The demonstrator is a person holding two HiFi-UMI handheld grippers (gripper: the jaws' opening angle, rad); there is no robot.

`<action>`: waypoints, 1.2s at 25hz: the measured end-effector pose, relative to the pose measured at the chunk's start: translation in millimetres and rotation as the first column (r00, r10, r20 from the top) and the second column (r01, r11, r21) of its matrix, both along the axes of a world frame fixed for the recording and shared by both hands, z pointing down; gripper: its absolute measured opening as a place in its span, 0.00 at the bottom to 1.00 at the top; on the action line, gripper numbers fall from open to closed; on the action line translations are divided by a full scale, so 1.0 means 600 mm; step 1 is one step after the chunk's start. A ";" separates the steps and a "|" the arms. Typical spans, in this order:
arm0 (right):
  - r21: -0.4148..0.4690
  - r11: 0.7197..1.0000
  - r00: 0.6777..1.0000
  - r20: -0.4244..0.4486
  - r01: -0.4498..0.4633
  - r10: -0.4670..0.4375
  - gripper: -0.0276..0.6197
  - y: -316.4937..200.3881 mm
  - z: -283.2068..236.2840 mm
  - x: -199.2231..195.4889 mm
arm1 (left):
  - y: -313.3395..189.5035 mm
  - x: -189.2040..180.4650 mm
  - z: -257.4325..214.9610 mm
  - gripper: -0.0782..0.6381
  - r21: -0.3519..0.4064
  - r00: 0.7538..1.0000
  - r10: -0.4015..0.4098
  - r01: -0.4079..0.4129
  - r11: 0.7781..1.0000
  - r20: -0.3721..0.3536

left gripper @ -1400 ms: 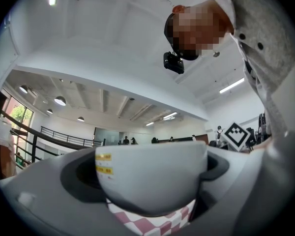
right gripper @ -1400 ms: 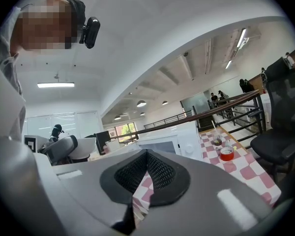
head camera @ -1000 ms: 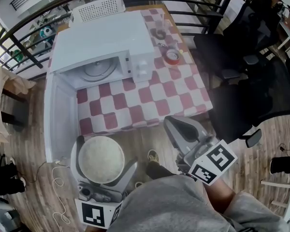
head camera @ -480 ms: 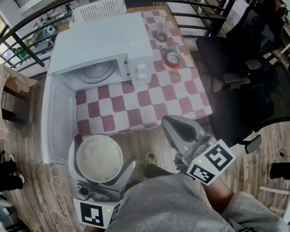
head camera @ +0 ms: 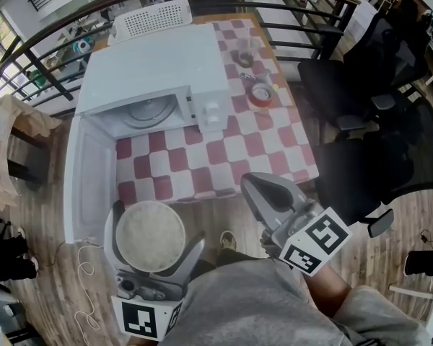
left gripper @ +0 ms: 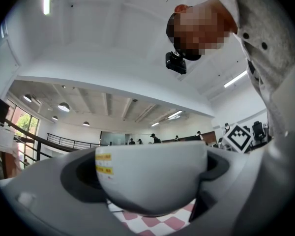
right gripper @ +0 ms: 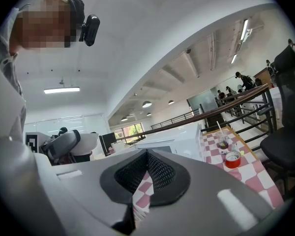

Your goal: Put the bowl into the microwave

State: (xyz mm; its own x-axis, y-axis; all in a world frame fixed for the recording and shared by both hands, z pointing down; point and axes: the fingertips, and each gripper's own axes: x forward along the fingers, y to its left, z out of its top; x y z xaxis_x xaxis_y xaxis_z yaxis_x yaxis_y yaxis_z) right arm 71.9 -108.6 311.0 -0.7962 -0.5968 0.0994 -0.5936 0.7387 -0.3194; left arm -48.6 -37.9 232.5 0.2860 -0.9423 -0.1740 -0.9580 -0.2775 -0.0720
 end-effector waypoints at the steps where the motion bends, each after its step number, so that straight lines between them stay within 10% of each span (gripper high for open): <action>1: 0.000 1.000 1.000 0.002 0.001 -0.001 0.04 -0.001 0.000 0.001 | -0.001 0.003 -0.001 0.86 0.001 1.000 0.000 0.000 1.000 0.004; 30: 0.025 0.999 1.000 0.014 0.027 -0.027 0.04 0.027 -0.010 0.020 | 0.031 0.032 -0.020 0.86 0.031 0.999 -0.016 0.015 0.999 0.041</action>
State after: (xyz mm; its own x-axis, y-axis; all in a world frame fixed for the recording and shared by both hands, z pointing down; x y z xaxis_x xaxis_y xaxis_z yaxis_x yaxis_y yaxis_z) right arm 84.1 -92.5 304.8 -0.8134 -0.5770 0.0737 -0.5687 0.7622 -0.3093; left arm -29.6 -19.1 220.4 0.2789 -0.9411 -0.1912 -0.9582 -0.2597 -0.1197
